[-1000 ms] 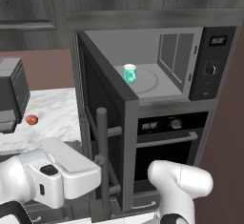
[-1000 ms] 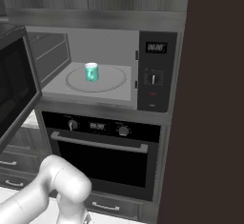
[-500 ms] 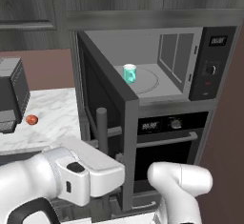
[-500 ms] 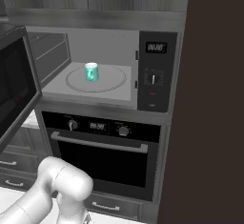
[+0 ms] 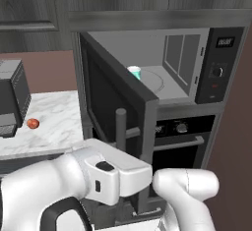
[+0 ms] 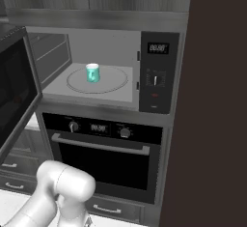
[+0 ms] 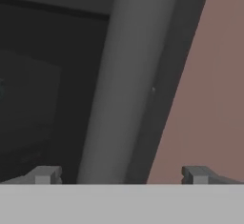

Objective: Pick the mug from the counter and place it inside the microwave. Then close the microwave.

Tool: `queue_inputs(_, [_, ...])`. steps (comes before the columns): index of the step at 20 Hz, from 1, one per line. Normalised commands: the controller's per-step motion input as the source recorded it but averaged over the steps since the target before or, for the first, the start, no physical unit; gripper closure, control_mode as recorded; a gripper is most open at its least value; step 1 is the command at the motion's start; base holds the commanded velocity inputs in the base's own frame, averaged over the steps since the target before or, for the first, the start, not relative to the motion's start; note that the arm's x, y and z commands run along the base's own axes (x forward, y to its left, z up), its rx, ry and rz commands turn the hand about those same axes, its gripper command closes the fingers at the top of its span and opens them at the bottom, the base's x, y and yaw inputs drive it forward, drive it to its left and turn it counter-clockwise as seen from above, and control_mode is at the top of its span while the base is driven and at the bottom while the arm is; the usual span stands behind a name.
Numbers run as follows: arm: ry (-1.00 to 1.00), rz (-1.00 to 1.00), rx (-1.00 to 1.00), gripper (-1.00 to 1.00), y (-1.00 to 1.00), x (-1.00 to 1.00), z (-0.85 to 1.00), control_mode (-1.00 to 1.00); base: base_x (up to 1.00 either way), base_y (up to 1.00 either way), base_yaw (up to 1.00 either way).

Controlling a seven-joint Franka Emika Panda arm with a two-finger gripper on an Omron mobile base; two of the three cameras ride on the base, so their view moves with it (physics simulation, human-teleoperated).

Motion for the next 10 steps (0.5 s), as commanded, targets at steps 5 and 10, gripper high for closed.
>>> queue_inputs(5, [0.07, 0.01, 0.0, -1.0, -0.47, 0.16, 0.05, -1.0, 0.0, 0.0, 0.0])
queue_inputs(10, [0.1, 0.0, 0.0, -1.0, -0.53, 0.28, 0.01, -1.0, 0.0, 0.0, 0.0])
